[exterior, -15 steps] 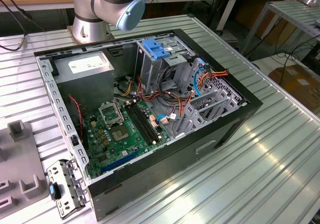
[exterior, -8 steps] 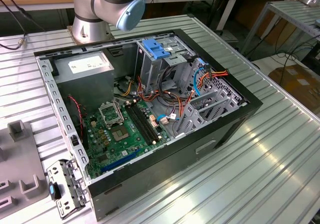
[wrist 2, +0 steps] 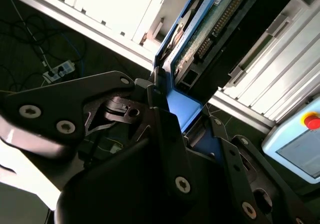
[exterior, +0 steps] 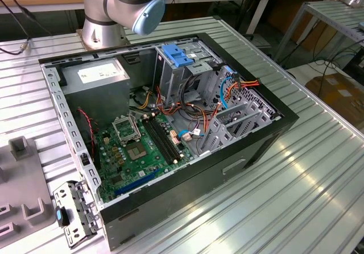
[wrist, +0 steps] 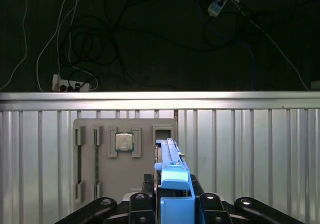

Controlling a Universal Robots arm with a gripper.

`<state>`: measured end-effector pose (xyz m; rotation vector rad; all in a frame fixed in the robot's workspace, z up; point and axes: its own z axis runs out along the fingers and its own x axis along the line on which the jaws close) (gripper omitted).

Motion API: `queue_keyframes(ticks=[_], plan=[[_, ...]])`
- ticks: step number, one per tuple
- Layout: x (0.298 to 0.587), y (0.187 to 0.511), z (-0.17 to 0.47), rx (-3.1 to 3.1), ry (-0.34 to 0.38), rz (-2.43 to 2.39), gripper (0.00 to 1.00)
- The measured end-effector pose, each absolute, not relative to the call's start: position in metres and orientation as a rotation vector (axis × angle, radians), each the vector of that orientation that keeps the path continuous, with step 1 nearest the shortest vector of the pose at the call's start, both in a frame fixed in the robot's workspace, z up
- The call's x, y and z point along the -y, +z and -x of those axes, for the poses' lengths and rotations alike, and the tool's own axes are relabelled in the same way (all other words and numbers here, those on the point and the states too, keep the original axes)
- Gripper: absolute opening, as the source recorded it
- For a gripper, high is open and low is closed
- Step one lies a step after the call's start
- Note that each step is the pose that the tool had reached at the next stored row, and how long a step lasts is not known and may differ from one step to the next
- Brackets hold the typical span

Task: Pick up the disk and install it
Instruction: 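Pick up the disk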

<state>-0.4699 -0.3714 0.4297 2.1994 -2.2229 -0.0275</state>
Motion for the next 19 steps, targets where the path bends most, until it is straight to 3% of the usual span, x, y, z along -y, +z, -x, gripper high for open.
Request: queue_keyframes(ticks=[19], plan=[[0.371,0.454,0.470,2.223,-0.029,-2.199,0.37]])
